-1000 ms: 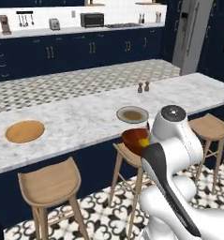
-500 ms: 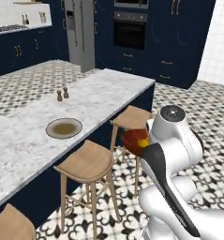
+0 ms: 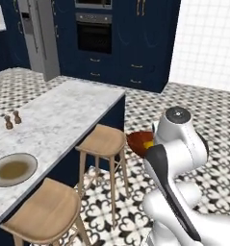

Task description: Pick the chicken drumstick and lemon from their plates and place them in the bowl. Then put the bowl in the fridge.

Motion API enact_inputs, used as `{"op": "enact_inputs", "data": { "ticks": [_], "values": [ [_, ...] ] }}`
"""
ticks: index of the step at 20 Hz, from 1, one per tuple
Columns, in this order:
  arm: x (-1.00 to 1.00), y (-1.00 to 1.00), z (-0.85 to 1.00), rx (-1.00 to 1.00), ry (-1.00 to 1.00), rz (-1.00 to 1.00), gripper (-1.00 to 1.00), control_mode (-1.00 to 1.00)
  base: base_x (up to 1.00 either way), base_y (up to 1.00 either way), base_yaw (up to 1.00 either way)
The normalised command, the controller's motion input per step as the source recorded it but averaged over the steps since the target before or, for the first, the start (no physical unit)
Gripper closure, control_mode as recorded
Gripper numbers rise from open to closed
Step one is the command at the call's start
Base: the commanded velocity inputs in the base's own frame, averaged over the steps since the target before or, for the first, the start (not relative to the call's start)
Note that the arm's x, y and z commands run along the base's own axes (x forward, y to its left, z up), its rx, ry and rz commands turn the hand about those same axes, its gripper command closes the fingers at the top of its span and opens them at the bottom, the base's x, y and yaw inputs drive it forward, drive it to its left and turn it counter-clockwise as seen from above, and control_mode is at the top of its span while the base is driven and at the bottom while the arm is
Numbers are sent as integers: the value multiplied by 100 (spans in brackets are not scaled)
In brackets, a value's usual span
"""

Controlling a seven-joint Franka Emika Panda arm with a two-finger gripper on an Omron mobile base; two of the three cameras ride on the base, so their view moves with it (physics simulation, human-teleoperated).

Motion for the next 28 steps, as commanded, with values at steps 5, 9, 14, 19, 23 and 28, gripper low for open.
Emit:
{"op": "enact_inputs", "data": {
  "ticks": [5,9,14,19,23,28],
  "values": [
    [0,0,0,0,0,0,100,100,100,-82,0],
    [0,0,0,0,0,0,100,100,100,-64,0],
    [0,0,0,0,0,0,100,100,100,-59,0],
    [0,0,0,0,0,0,100,100,100,-46,0],
    [0,0,0,0,0,0,100,100,100,-4,0],
    [0,0,0,0,0,0,100,100,100,0,3]
  ]
}}
